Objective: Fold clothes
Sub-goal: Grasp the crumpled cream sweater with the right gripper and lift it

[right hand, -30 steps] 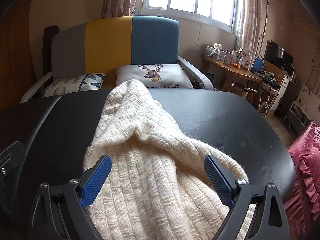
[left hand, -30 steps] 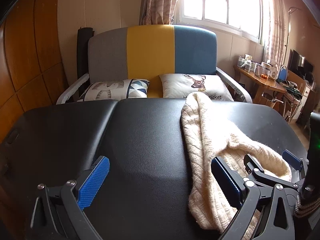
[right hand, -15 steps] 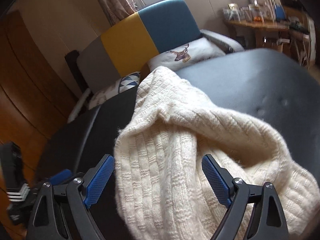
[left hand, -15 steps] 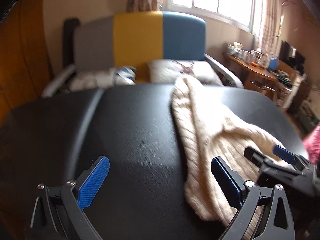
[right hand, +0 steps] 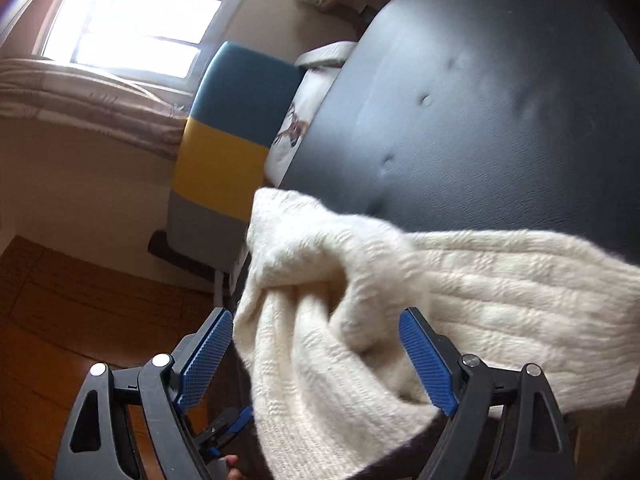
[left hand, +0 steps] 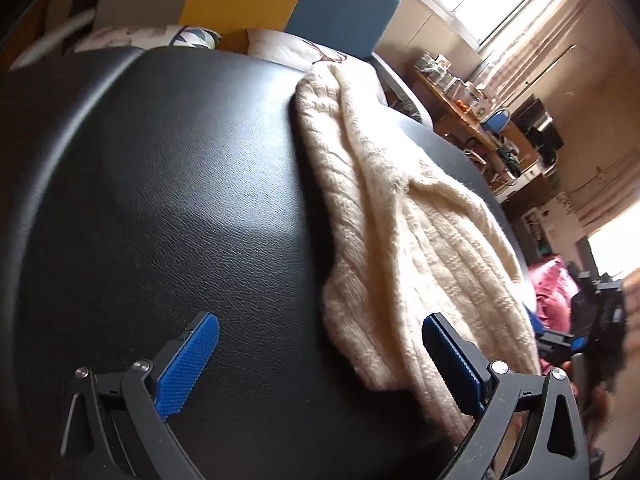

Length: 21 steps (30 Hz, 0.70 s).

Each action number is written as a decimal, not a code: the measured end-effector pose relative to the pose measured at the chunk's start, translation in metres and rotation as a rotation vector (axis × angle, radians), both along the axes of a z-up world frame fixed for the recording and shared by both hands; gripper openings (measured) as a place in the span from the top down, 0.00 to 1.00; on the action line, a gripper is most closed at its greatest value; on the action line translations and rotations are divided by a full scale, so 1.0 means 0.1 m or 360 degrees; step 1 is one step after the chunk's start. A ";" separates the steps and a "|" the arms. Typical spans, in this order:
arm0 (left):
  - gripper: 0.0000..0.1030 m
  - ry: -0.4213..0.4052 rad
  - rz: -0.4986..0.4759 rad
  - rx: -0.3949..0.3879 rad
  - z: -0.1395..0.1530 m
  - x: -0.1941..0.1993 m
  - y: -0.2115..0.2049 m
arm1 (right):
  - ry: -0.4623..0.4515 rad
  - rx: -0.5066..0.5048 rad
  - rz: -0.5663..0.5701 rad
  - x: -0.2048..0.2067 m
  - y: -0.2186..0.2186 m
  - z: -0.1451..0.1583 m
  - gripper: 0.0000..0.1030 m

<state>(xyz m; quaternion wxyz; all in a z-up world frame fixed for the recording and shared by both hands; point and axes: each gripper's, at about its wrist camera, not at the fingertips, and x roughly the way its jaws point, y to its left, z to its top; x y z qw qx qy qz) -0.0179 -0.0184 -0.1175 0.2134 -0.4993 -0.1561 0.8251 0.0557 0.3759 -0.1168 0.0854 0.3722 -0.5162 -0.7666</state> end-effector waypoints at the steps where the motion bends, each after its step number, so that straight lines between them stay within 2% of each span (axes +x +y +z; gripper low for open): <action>1: 0.00 0.0002 -0.0028 0.0011 0.01 0.02 0.02 | -0.0023 0.0005 -0.0040 0.04 0.06 -0.01 0.15; 3: 0.00 0.0017 -0.0073 0.0011 0.04 0.06 0.06 | -0.0071 -0.0049 -0.0105 0.11 0.15 -0.11 0.14; 6: 0.00 0.0032 -0.0128 -0.0106 0.05 0.10 0.19 | -0.0138 -0.0204 -0.0186 0.19 0.27 -0.32 0.14; 9: 0.00 0.0024 -0.0175 -0.0216 0.01 0.13 0.30 | -0.0100 -0.0418 -0.0194 0.29 0.37 -0.50 0.14; 10: 0.00 0.0020 -0.0184 -0.0234 0.00 0.14 0.32 | -0.0094 -0.0437 -0.0176 0.26 0.36 -0.53 0.14; 11: 0.00 0.0018 -0.0185 -0.0248 -0.01 0.15 0.33 | -0.0087 -0.0442 -0.0163 0.24 0.35 -0.56 0.14; 13: 0.01 0.0023 -0.0185 -0.0252 0.00 0.13 0.33 | -0.0069 -0.0340 -0.0158 0.21 0.29 -0.50 0.14; 16: 0.01 0.0030 -0.0195 -0.0208 0.03 0.10 0.33 | -0.0104 -0.0079 -0.0037 0.09 0.13 -0.38 0.15; 18: 0.00 0.0040 -0.0213 -0.0206 0.05 0.10 0.36 | -0.0114 0.0084 -0.0029 0.05 0.04 -0.28 0.37; 19: 0.00 0.0041 -0.0220 -0.0214 0.04 0.10 0.37 | -0.0083 0.0085 -0.0024 0.01 0.01 -0.27 0.56; 21: 0.01 0.0033 -0.0214 -0.0218 0.02 0.11 0.36 | -0.0074 0.0035 0.0031 -0.10 -0.07 -0.33 0.57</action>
